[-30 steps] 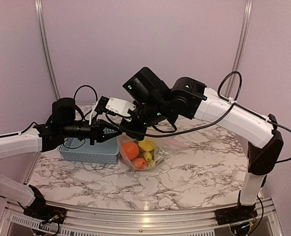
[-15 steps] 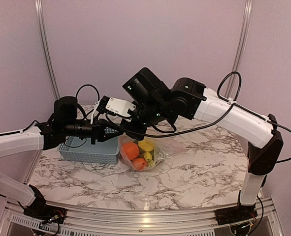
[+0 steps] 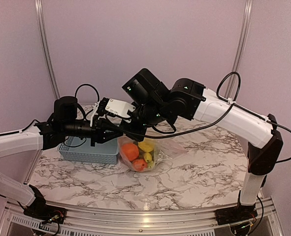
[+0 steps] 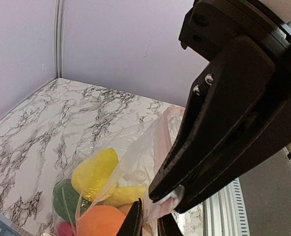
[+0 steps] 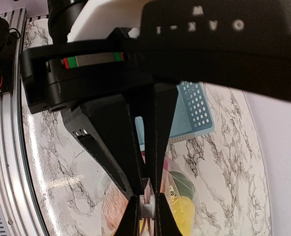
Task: Place the food in the zip-top bag and seal the zipper
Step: Zip the zipper on the zipper food storage bag.
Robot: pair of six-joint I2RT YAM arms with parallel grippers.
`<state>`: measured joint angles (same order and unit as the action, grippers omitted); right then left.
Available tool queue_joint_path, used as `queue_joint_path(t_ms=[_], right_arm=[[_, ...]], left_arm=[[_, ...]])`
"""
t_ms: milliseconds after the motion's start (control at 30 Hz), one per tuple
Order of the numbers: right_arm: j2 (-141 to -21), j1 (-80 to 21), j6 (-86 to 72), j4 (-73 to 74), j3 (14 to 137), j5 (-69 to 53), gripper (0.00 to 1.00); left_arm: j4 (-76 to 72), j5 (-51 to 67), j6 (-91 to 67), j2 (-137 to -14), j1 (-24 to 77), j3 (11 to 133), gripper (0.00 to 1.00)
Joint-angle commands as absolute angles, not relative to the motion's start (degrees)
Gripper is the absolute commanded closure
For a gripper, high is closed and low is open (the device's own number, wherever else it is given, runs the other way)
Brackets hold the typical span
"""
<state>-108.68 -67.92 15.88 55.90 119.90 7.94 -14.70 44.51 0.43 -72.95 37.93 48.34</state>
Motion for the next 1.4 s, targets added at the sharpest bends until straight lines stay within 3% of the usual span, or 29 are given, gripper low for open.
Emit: queue_joint_path(t_ms=[0, 233, 700, 1367], right_arm=[[-107.8, -68.4, 15.0, 56.5, 120.2, 7.0, 0.97], [-107.9, -68.4, 14.3, 57.1, 118.9, 7.1, 0.96], [-102.6, -67.3, 9.8, 63.3, 113.3, 11.8, 0.97], [-82.5, -61.8, 5.5, 70.1, 93.9, 16.2, 0.97]], left_arm=[[-15.9, 44.6, 2.6, -72.2, 38.0, 49.7, 0.89], [-19.9, 44.5, 0.4, -71.6, 38.0, 48.9, 1.0], [-19.9, 38.2, 1.5, -67.8, 37.2, 45.7, 1.0], [-23.5, 32.6, 0.4, -65.2, 33.2, 41.3, 1.0]])
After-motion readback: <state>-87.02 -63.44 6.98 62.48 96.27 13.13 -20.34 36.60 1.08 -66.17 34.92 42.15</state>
